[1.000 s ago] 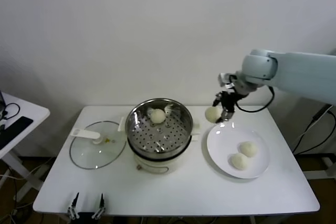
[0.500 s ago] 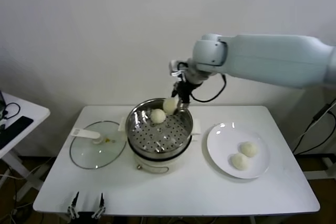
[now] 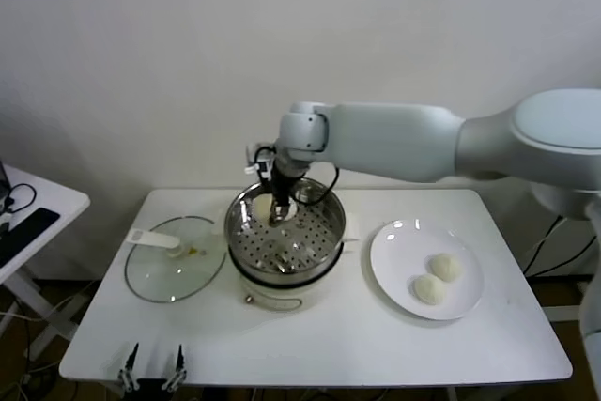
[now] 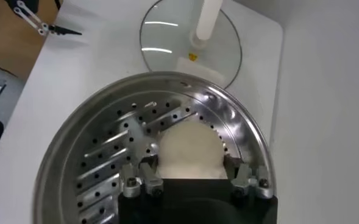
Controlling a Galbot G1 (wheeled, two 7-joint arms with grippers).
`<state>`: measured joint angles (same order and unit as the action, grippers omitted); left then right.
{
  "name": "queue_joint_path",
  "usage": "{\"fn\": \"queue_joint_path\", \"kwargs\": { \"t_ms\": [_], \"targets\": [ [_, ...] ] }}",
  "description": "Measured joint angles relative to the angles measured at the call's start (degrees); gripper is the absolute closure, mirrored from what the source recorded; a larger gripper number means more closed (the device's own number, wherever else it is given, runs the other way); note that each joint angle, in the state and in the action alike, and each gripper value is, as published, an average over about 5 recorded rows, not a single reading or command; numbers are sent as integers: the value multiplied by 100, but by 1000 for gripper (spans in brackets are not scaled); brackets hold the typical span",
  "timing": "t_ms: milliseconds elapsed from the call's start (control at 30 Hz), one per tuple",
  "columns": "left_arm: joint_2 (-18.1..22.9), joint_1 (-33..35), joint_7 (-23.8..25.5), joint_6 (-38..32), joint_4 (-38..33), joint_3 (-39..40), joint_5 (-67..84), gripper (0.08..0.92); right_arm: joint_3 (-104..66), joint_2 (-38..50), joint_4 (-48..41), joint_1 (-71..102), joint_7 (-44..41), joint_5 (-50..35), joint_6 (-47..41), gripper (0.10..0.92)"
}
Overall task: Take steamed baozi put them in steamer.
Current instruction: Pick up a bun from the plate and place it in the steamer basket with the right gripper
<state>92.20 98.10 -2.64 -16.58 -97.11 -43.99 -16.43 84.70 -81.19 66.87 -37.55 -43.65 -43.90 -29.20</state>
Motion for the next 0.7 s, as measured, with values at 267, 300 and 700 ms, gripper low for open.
{"fn": "queue_joint_path", "kwargs": {
  "t_ms": [267,300,700],
  "targets": [
    [-15,-6,-2,-17,5,-15,3,177,-45,-237,-267,457,40,374,13,299],
    [-18,-7,-2,-18,5,-17,4,177,-54,-256,-298,498,48,414,16,298],
    [-39,-19,-2,-38,7,-12,6,177,-153,-324,-542,831,171,730,70,288]
  ]
}}
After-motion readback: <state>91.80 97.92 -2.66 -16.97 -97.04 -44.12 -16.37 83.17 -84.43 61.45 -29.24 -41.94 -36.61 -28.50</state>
